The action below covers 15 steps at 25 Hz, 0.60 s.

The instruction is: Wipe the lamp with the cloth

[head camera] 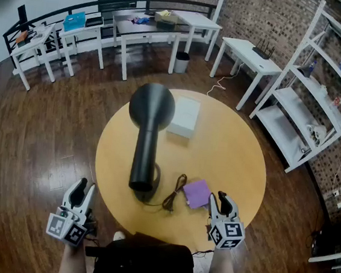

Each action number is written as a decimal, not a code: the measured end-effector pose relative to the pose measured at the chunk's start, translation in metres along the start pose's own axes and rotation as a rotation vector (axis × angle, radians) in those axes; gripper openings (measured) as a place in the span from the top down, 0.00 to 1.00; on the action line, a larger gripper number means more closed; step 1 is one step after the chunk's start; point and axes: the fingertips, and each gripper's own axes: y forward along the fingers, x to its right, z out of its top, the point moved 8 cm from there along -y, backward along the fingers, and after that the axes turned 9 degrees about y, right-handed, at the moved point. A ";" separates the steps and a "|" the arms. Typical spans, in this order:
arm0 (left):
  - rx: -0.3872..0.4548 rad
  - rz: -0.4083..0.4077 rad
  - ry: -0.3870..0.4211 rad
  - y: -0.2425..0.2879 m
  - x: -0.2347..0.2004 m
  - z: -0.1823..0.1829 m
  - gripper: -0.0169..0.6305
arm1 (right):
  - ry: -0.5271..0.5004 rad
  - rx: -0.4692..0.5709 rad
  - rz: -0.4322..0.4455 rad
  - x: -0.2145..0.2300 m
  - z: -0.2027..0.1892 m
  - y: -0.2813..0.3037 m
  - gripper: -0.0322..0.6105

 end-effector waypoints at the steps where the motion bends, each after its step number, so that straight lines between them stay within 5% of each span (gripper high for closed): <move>1: -0.001 0.000 0.000 0.001 0.000 0.000 0.73 | -0.001 -0.007 -0.001 0.001 -0.001 0.001 0.76; 5: -0.011 -0.010 0.005 0.006 -0.001 -0.004 0.74 | -0.036 -0.089 0.001 0.011 -0.016 0.018 0.66; 15: -0.065 -0.074 0.035 0.031 0.001 -0.011 0.75 | -0.171 -0.563 0.001 0.045 -0.094 0.106 0.53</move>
